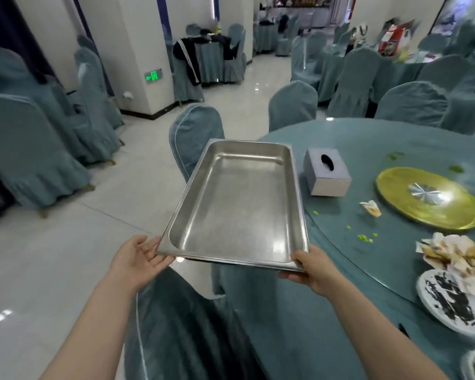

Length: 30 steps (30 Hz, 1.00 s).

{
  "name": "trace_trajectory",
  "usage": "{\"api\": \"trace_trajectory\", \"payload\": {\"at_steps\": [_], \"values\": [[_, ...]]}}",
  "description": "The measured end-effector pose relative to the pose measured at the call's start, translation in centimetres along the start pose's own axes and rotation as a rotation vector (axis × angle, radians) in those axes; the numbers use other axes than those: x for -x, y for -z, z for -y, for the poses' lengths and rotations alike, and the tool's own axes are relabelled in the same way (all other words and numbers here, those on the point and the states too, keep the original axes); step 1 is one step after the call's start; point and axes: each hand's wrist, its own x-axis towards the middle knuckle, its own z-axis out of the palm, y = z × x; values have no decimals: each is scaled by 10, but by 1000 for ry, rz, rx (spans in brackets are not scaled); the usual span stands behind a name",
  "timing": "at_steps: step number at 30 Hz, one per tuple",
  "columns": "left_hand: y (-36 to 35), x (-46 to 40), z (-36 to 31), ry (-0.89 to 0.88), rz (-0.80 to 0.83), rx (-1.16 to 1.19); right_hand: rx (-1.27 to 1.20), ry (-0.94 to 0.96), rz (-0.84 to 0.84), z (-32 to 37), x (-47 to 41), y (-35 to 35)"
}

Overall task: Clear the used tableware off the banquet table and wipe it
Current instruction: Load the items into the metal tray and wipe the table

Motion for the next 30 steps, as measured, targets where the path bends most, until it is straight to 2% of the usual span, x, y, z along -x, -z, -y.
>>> {"api": "trace_trajectory", "payload": {"at_steps": [5, 13, 24, 30], "values": [[-15, -3, 30, -8, -96, -44, 69, -75, 62, -11, -37, 26], [-33, -10, 60, -16, -165, -95, 80, -76, 120, -23, -60, 52], [-49, -29, 116, 159, -218, -147, 48, -135, 74, -41, -60, 103], [-53, -35, 132, 186, -226, -293, -145, -117, -78, -64, -59, 112]]}}
